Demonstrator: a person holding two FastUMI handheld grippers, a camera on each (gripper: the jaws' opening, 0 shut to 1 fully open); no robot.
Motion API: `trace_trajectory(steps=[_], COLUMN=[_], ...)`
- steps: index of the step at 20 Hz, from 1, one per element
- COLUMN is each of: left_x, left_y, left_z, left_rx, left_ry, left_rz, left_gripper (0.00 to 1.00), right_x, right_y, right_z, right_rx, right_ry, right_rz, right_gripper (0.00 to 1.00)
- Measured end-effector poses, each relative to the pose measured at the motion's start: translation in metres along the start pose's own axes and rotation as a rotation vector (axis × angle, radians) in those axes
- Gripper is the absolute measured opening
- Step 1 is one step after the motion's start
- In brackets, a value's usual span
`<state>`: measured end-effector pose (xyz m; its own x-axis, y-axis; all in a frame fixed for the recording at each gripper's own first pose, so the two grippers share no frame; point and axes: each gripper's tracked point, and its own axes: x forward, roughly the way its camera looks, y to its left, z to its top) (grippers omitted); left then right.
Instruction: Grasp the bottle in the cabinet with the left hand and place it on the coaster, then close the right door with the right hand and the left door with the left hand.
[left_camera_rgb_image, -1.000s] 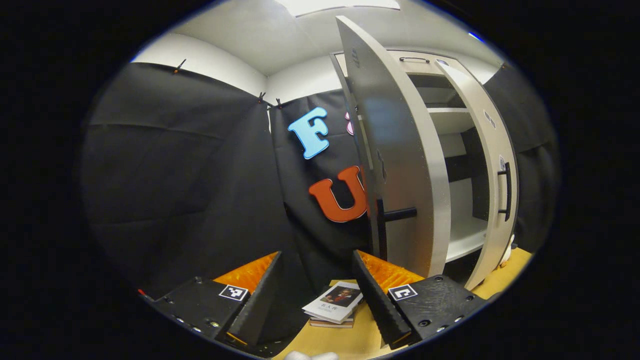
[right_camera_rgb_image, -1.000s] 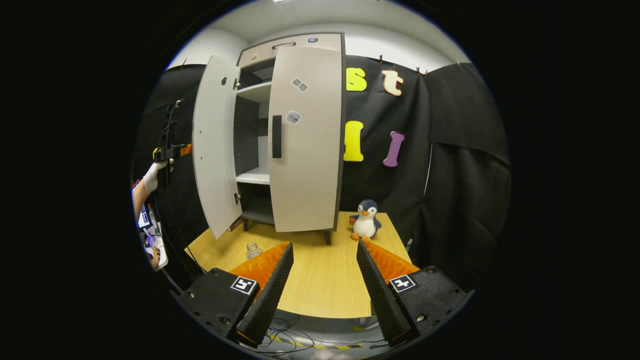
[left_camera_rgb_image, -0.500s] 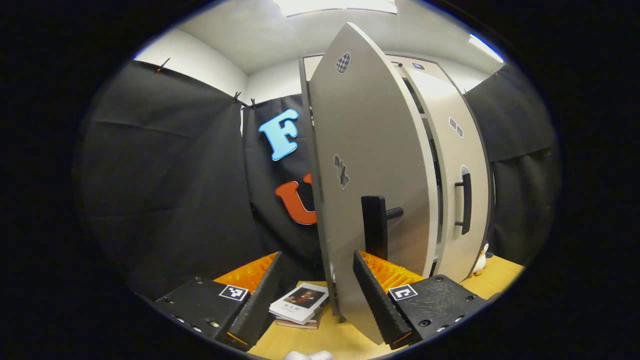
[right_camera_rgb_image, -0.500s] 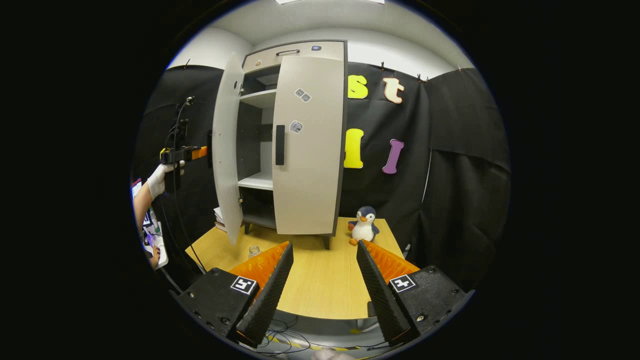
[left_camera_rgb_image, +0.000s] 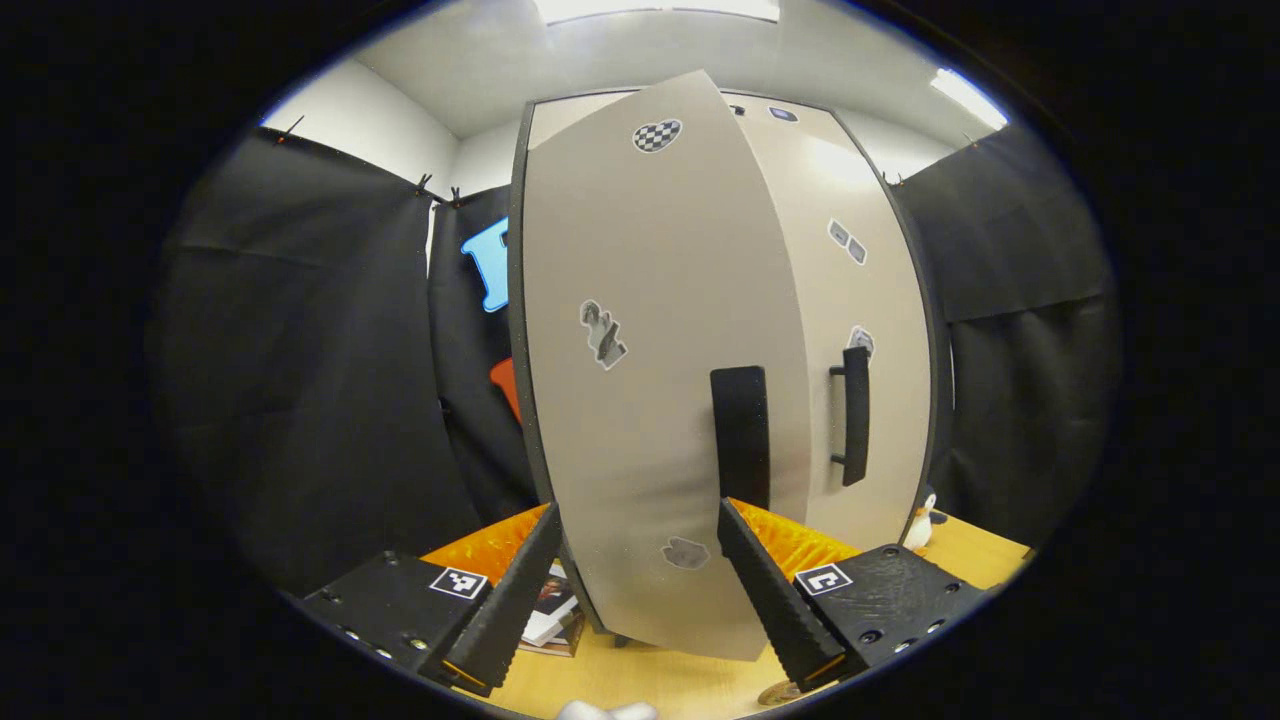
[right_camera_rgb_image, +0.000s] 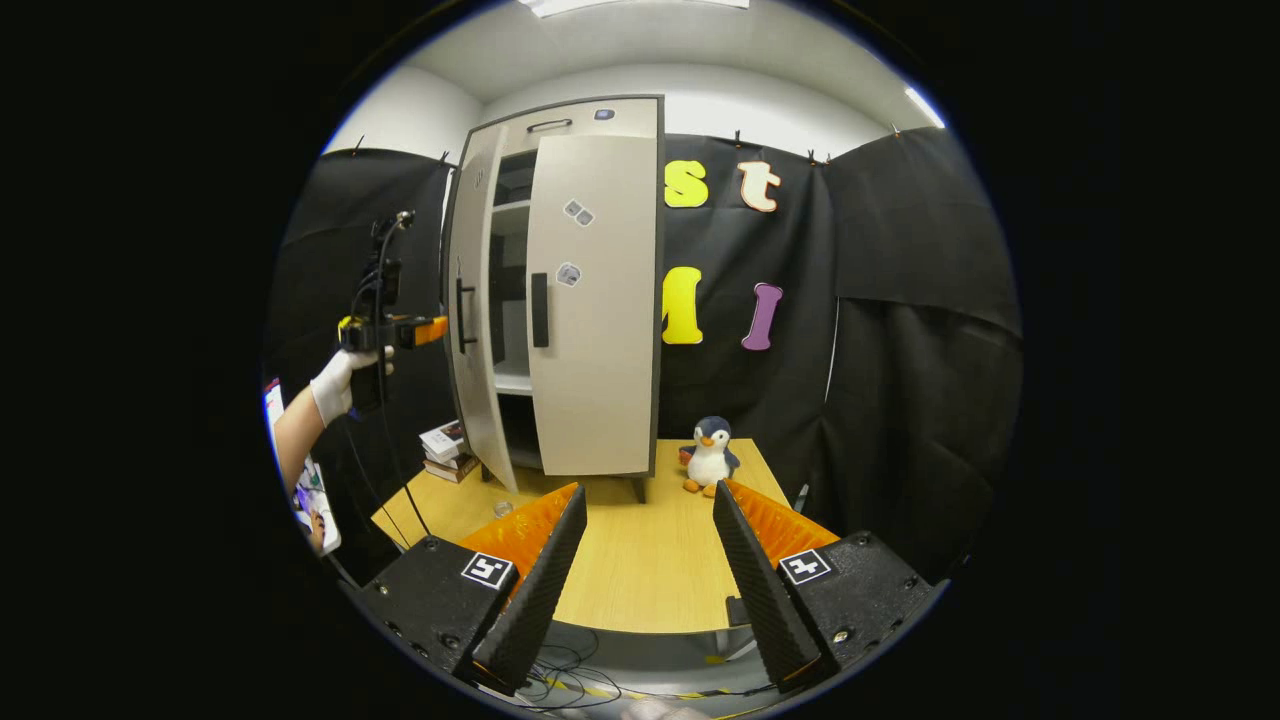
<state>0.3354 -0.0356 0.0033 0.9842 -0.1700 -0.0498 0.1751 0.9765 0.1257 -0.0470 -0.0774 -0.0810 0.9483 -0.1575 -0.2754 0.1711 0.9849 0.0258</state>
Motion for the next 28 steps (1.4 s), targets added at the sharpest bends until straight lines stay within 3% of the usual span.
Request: trace_trajectory(steps=[11, 20, 28], left_x=[-0.145, -0.234, -0.256], left_y=[-0.028, -0.007, -0.016], left_z=[0.019, 0.001, -0.003], left_rx=[-0.064, -0.067, -0.042], left_ry=[-0.043, -0.018, -0.007], left_rz=[-0.042, 0.077, 0.12], left_gripper=[0.95, 0.96, 0.95], right_x=[0.008, 0.013, 0.03], right_y=[0.041, 0.063, 0.056], right_z=[0.033, 0.043, 0.046], right_rx=[-0.005, -0.035, -0.025], right_ry=[-0.069, -0.14, -0.129], right_rz=[0.077, 0.077, 0.102], right_gripper=[0.79, 0.81, 0.82])
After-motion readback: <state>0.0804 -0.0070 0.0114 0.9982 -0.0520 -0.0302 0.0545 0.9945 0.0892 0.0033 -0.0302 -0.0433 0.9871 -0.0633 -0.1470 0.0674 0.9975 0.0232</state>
